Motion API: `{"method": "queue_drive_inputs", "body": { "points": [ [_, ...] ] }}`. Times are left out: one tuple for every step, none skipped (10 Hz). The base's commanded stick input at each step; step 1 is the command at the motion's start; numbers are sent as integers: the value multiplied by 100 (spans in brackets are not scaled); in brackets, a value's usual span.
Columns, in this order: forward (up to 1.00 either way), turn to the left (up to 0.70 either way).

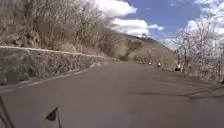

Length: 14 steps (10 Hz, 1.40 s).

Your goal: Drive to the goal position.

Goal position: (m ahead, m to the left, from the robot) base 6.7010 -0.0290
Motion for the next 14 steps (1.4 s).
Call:
{"method": "queue_drive_inputs", "body": {
  "points": [
    [70,0],
    [70,0],
    [70,0],
    [70,0],
    [70,0],
    [70,0],
    [70,0],
    [70,0],
    [70,2],
    [70,2],
    [70,2],
    [70,2],
    [70,0],
    [70,0]
  ]
}}
